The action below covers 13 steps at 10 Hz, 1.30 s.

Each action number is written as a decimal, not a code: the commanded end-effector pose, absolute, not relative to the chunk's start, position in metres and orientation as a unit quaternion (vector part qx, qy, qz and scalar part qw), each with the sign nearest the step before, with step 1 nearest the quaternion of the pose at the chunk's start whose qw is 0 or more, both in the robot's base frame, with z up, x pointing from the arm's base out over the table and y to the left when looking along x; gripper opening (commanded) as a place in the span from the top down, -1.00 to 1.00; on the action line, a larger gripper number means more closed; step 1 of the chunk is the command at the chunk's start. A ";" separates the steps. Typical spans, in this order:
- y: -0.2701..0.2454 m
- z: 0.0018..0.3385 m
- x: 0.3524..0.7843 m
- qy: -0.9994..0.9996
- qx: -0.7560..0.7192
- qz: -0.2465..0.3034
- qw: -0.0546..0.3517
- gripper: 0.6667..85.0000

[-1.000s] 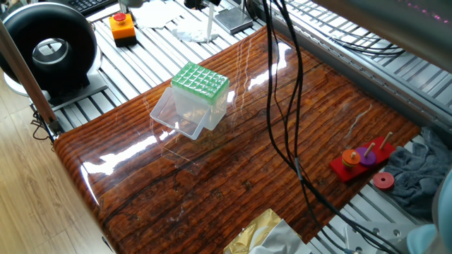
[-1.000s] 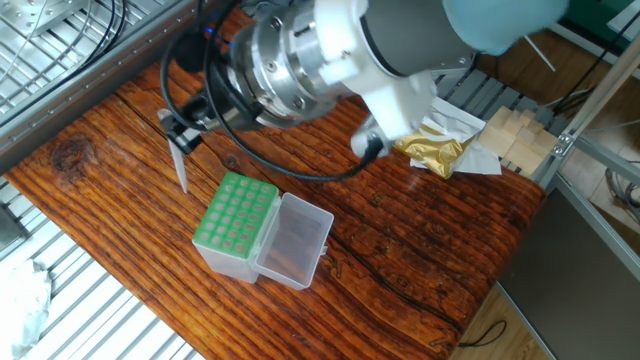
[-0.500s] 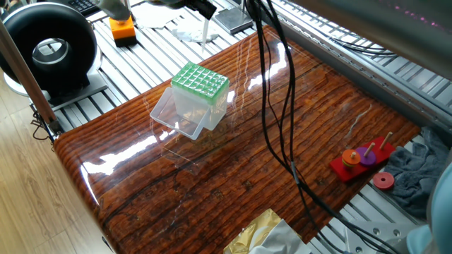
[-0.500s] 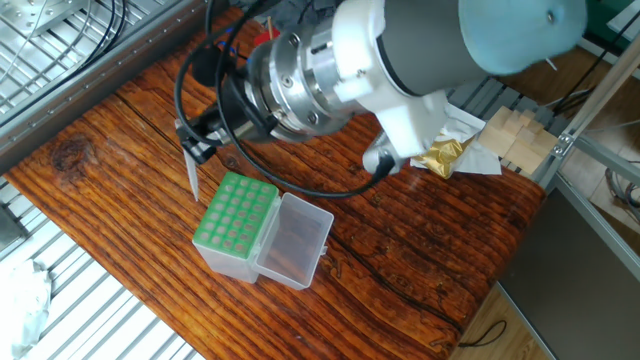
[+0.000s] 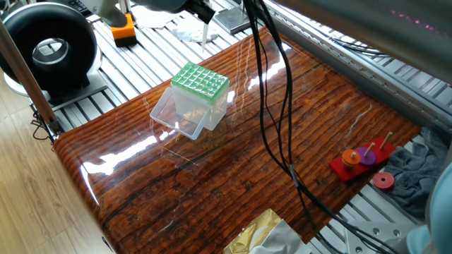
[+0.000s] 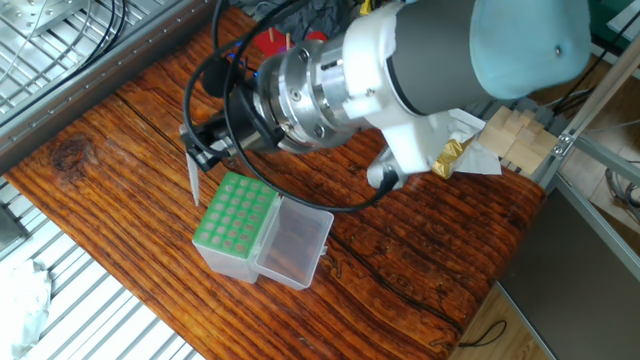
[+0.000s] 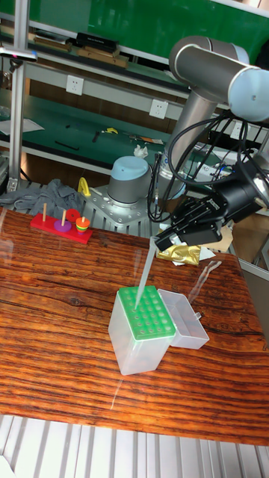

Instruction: Insert a large pipette tip into the holder for large pipette tips

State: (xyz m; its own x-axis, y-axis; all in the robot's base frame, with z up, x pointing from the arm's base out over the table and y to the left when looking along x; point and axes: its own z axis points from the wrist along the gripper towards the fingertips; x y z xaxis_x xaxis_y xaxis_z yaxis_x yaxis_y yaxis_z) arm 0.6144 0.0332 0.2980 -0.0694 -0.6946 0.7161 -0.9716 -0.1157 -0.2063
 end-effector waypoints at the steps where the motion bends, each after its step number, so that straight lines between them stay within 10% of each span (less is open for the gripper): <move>1: 0.044 0.286 0.610 -0.647 0.653 0.345 0.189 0.99; 13: 0.046 0.271 0.611 -0.647 0.666 0.318 0.189 0.99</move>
State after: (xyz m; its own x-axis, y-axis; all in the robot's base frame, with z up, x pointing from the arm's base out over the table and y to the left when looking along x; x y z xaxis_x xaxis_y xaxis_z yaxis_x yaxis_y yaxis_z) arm 0.6101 0.0449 0.2739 -0.0421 -0.7313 0.6807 -0.9826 -0.0929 -0.1606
